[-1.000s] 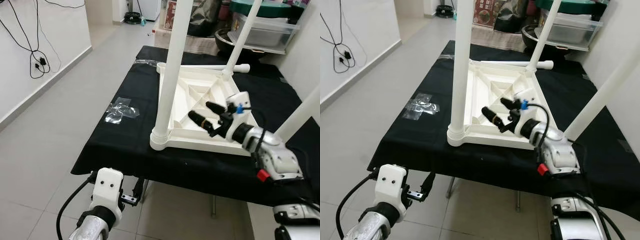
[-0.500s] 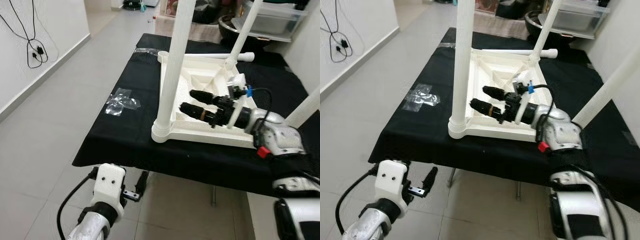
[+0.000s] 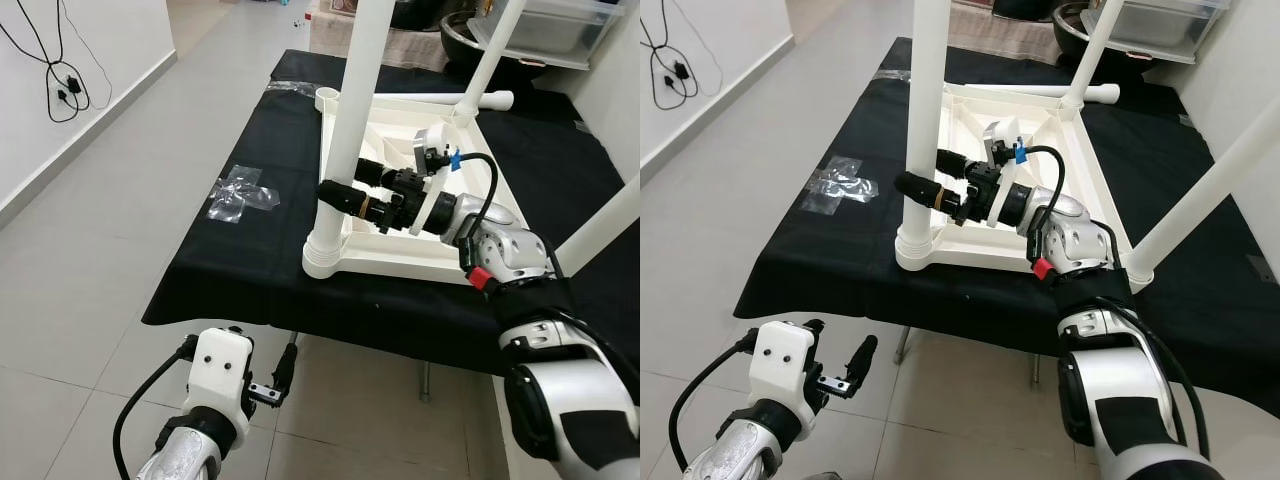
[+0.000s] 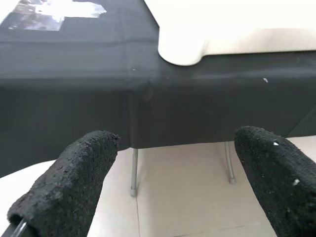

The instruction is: Building children table

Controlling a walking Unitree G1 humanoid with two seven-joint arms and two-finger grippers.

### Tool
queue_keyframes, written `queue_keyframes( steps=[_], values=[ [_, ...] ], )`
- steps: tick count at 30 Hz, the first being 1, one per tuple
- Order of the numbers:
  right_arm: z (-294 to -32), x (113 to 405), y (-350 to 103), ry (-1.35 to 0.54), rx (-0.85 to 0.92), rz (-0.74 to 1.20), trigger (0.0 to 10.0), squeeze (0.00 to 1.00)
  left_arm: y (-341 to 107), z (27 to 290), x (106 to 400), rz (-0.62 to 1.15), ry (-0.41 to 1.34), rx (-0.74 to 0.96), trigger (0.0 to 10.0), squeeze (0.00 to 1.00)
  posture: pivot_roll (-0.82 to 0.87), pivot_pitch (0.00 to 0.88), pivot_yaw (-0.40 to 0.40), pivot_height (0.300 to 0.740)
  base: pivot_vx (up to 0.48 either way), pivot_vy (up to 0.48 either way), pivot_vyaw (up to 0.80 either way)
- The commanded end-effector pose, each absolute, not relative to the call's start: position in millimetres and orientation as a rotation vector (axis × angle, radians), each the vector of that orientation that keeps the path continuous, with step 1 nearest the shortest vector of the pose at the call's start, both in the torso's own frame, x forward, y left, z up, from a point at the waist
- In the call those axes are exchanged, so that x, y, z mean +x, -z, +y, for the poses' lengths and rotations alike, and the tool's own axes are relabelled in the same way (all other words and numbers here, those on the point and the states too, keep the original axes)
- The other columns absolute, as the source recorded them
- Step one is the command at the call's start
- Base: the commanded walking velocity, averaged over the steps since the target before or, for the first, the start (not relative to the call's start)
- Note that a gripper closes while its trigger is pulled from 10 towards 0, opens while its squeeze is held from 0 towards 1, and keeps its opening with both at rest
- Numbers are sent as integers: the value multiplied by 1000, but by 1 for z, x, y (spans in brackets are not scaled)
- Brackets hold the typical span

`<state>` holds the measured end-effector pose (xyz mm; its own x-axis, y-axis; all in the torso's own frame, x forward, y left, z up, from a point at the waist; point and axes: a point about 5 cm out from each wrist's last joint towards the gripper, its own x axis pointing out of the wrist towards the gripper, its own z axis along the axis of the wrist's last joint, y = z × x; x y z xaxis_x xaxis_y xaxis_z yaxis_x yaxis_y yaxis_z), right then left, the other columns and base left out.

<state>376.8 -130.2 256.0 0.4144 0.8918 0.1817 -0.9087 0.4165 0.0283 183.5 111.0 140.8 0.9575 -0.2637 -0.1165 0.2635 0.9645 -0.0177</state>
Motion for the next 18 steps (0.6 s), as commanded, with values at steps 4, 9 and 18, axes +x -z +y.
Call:
queue_keyframes(
  steps=[4,9,18],
  values=[
    [-112,381,-261,-1140,148,-188,10000,0,-140,109,180,135,277,-11,10000,0,151,166,-151,740,0,0,0],
    [-100,382,-262,-1162,167,-201,10000,0,-141,108,179,139,277,-12,10000,0,156,166,-154,740,0,0,0],
    [-86,385,-270,-1172,183,-236,10000,0,-141,108,178,143,276,-13,10000,0,159,164,-160,740,0,0,0]
  ],
)
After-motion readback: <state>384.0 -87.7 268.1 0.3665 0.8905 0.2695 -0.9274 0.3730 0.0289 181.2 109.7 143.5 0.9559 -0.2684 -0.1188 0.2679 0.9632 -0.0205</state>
